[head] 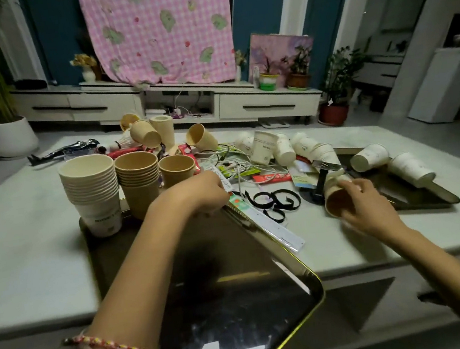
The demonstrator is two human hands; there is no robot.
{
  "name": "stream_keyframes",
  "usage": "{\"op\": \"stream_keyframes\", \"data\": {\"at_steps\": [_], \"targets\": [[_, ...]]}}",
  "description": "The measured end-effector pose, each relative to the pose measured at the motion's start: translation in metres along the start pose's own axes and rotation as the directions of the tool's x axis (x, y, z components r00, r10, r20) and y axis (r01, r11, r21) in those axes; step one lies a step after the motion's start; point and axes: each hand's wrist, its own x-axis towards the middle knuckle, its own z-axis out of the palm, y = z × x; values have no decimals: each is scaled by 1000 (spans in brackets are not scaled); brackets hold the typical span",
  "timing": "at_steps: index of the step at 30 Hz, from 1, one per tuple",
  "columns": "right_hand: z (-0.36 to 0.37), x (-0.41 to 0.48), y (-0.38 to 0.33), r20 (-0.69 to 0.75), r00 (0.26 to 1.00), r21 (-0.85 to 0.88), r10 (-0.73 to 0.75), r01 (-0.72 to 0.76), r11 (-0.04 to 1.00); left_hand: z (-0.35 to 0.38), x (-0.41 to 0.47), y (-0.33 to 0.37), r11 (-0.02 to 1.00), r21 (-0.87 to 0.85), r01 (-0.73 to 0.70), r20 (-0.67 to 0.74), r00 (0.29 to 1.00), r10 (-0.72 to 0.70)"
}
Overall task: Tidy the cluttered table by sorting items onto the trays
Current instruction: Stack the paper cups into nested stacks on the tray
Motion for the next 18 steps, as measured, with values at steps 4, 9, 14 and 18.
{"op": "stream_keyframes", "data": {"at_steps": [4, 9, 14, 18], "targets": [[-8, 4, 0, -73, 997, -140, -34, 24, 990, -5, -2, 0, 1000, 6, -5, -36, 999, 5], [-42, -20, -26, -363, 914, 101, -180, 231, 968, -11, 1, -13, 999, 13, 29, -46, 999, -29], [-83, -2, -120, -393, 906, 588, -156, 379, 715, -4, 5, -28, 986, 48, 161, 24, 986, -162], [-88, 38, -201, -339, 911, 670, -234, 408, 621, -2, 6, -37, 971, 46, 234, 77, 968, -237]]}}
